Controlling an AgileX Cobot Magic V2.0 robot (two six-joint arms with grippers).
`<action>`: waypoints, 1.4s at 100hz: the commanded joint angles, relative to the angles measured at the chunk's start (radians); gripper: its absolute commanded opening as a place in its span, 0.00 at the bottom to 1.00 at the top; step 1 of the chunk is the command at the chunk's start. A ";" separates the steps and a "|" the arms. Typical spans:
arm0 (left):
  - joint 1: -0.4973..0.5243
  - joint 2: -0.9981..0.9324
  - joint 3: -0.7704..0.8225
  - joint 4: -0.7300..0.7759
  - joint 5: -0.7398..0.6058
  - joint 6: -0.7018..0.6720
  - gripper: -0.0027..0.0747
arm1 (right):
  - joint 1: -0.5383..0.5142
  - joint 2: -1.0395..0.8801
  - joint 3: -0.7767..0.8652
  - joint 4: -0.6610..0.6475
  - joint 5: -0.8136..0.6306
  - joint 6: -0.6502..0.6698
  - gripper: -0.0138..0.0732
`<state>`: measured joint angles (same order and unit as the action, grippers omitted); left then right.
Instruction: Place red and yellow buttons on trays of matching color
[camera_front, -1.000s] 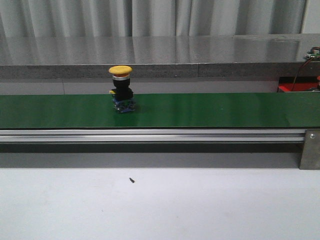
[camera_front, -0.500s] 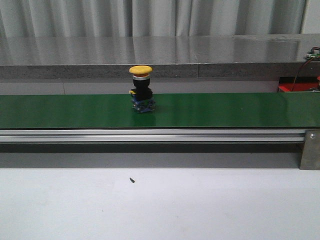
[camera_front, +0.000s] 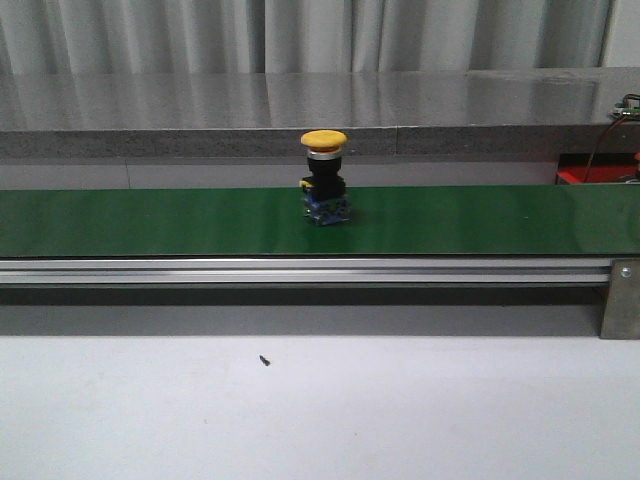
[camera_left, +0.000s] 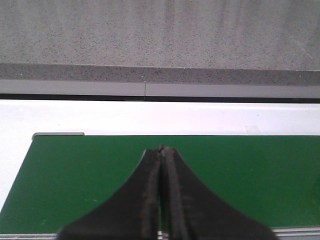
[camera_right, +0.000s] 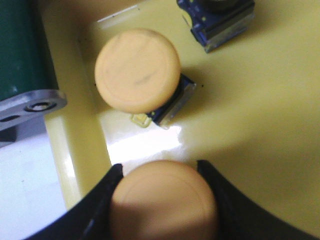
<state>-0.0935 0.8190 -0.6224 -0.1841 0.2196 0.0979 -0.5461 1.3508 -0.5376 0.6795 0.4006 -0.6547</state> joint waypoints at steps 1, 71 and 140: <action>-0.008 -0.003 -0.030 -0.013 -0.076 -0.002 0.01 | -0.006 0.002 -0.020 0.040 -0.025 -0.002 0.36; -0.008 -0.003 -0.030 -0.013 -0.076 -0.002 0.01 | -0.006 -0.124 -0.118 0.035 0.111 -0.002 0.80; -0.008 -0.003 -0.030 -0.013 -0.076 -0.002 0.01 | 0.474 -0.179 -0.338 0.031 0.094 -0.196 0.80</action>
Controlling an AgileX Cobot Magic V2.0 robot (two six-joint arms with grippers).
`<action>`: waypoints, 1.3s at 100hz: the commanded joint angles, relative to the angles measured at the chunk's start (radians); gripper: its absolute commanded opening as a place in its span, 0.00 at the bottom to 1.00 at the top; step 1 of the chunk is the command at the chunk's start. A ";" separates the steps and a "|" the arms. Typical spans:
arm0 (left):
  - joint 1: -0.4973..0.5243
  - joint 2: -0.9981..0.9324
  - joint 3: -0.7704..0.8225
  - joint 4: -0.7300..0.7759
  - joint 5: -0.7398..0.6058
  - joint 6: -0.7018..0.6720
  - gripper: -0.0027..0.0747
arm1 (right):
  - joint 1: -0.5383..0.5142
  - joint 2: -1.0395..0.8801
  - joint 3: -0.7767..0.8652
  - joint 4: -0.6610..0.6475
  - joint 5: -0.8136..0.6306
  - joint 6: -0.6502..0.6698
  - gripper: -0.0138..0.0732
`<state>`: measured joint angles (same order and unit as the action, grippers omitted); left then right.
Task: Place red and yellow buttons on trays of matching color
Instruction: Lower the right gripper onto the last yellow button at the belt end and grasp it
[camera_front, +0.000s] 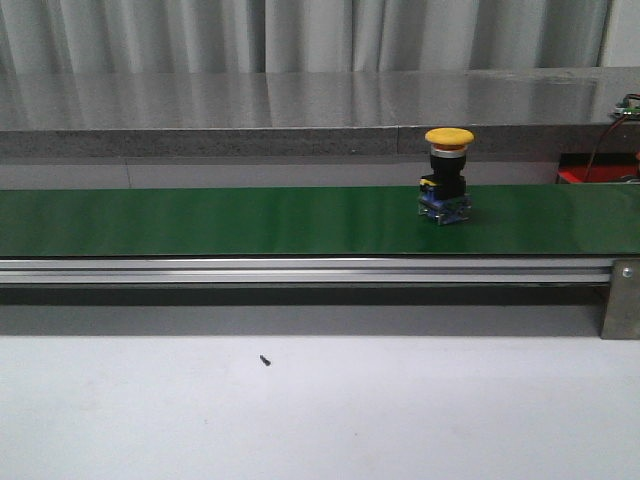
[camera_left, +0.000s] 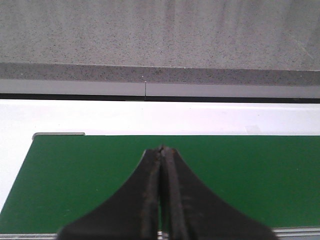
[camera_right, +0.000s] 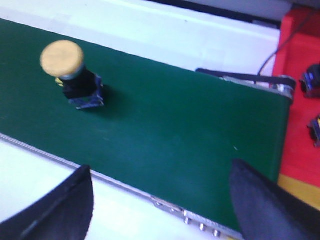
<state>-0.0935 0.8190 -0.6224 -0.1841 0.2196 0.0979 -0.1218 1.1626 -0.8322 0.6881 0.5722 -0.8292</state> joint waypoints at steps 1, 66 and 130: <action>-0.008 -0.003 -0.030 -0.013 -0.076 -0.002 0.01 | 0.058 0.016 -0.047 0.022 -0.078 -0.024 0.80; -0.008 -0.003 -0.030 -0.013 -0.076 -0.002 0.01 | 0.193 0.357 -0.246 0.022 -0.101 -0.053 0.80; -0.008 -0.003 -0.030 -0.013 -0.076 -0.002 0.01 | 0.160 0.378 -0.270 0.020 -0.074 -0.051 0.35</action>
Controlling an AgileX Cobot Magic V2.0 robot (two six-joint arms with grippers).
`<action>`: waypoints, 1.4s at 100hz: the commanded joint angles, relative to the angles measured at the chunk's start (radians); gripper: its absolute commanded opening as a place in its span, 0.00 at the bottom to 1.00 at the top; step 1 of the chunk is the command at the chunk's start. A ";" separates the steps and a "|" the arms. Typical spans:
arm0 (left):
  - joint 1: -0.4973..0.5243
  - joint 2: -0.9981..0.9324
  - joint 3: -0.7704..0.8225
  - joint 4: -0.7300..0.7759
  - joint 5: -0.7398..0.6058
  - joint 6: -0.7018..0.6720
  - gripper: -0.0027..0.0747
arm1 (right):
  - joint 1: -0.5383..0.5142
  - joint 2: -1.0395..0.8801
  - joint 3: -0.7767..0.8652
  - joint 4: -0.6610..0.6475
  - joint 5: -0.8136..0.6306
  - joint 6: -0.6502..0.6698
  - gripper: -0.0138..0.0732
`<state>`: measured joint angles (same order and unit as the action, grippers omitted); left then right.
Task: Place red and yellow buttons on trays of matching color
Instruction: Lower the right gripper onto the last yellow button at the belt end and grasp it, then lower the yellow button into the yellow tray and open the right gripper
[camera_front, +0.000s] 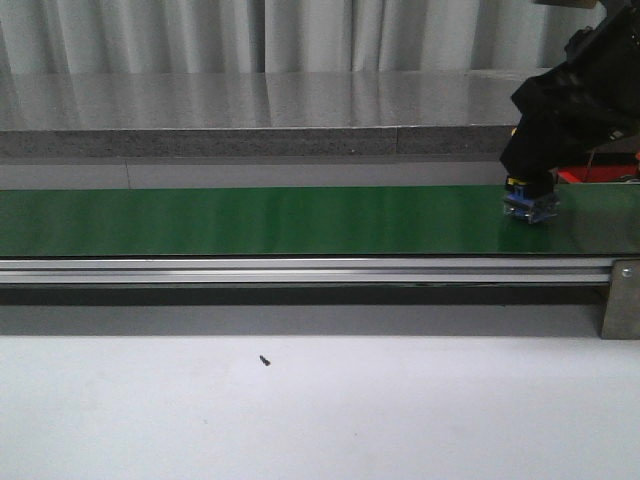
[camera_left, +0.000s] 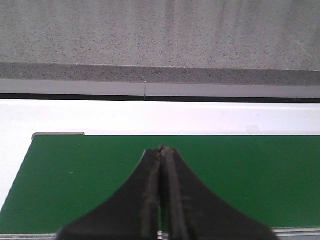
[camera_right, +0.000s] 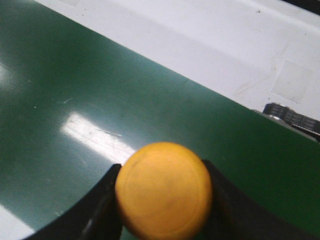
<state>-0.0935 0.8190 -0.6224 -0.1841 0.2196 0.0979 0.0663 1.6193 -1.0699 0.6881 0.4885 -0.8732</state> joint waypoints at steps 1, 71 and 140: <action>-0.008 -0.003 -0.030 -0.013 -0.076 -0.002 0.01 | -0.032 -0.082 -0.032 0.020 0.018 -0.005 0.35; -0.008 -0.003 -0.030 -0.013 -0.076 -0.002 0.01 | -0.761 -0.336 -0.011 0.020 0.206 0.161 0.35; -0.008 -0.003 -0.030 -0.013 -0.076 -0.002 0.01 | -0.772 -0.141 0.212 -0.040 -0.006 0.161 0.35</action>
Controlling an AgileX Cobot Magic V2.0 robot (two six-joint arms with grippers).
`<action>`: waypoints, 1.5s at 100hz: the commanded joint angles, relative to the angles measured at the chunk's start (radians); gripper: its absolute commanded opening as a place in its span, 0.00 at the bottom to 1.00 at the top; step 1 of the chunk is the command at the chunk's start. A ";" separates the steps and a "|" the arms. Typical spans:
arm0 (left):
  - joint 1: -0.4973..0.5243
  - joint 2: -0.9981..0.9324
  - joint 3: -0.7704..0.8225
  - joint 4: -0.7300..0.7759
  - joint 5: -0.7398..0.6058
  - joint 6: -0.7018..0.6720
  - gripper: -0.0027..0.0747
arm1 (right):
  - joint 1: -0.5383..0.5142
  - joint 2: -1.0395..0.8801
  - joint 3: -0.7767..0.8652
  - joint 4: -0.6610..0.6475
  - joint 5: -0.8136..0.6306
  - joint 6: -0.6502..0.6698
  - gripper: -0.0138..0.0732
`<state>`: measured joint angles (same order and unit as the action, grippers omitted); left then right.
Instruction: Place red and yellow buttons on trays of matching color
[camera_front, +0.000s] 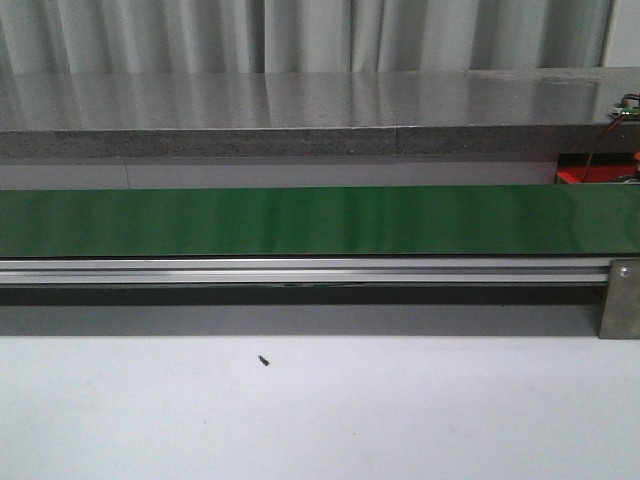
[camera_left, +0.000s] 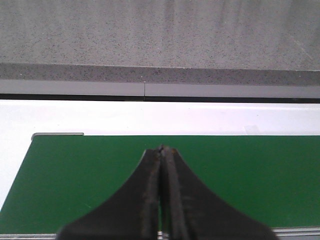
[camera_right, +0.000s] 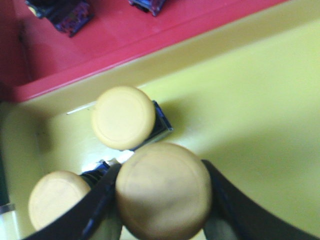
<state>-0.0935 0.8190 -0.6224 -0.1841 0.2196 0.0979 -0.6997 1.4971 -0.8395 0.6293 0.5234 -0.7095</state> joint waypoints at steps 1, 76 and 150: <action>-0.008 -0.003 -0.030 -0.013 -0.076 -0.002 0.01 | -0.006 -0.018 -0.019 0.020 -0.040 -0.003 0.35; -0.008 -0.003 -0.030 -0.013 -0.076 -0.002 0.01 | 0.012 0.059 -0.017 0.048 0.021 -0.003 0.35; -0.008 -0.003 -0.030 -0.013 -0.076 -0.002 0.01 | 0.014 -0.040 -0.018 0.047 -0.001 0.012 0.66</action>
<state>-0.0935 0.8190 -0.6224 -0.1860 0.2196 0.0979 -0.6831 1.5484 -0.8361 0.6609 0.5431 -0.6995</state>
